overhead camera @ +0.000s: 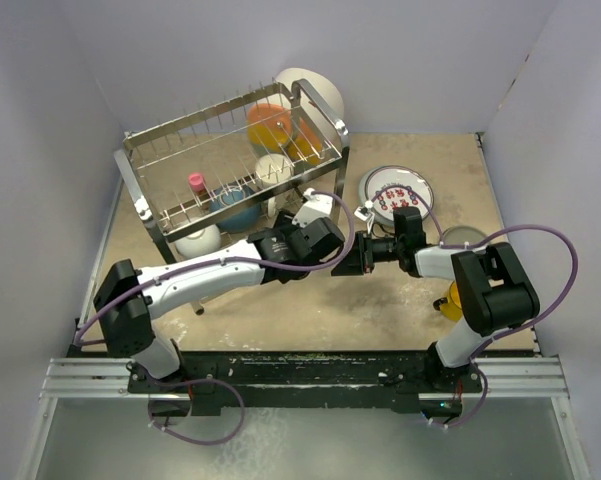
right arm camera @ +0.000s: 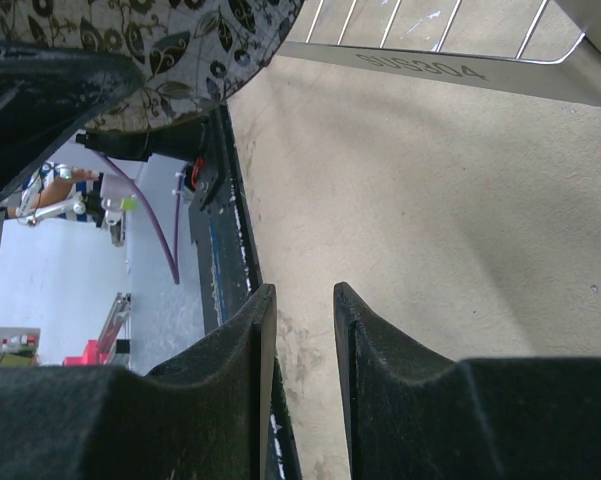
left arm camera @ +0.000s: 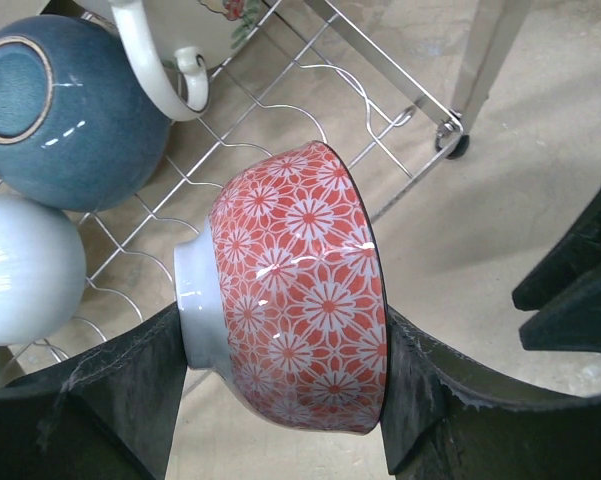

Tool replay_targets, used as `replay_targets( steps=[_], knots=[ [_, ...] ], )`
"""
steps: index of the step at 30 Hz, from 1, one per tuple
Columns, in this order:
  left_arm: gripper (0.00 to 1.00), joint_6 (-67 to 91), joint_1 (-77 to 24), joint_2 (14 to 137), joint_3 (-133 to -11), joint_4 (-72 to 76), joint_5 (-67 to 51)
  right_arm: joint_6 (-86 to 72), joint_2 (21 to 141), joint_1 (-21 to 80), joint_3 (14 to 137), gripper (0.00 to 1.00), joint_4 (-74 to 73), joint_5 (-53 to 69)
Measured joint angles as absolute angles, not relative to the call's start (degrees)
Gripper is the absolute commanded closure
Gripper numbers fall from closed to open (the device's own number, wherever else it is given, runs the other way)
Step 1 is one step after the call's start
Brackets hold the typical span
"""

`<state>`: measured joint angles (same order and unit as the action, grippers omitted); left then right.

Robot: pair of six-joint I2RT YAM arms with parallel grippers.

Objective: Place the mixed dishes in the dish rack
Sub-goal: Turn the bowl upside down on the dish rack.

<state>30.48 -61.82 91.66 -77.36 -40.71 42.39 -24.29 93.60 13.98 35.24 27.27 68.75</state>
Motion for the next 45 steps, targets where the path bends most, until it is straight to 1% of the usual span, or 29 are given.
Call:
replay_targets(
  steps=[18, 34, 39, 45],
  knots=[
    [0.86, 27.22, -55.9, 96.05, -77.71, -44.99, 47.22, -24.27, 93.62, 13.98, 35.7, 0.67, 27.27, 68.77],
    [0.86, 32.62, -52.58, 96.09, -75.18, -54.98, 50.22, -24.03, 93.73, 13.98, 36.01, 0.67, 26.83, 68.77],
    [0.85, 34.94, -51.44, 96.2, -73.71, -57.43, 50.35, -23.94, 93.73, 13.98, 36.25, 0.67, 26.55, 68.77],
    [0.79, 37.5, -50.76, 97.84, -72.95, -59.86, 50.28, -23.81, 93.73, 13.98, 36.42, 0.67, 26.33, 68.77]
  ],
)
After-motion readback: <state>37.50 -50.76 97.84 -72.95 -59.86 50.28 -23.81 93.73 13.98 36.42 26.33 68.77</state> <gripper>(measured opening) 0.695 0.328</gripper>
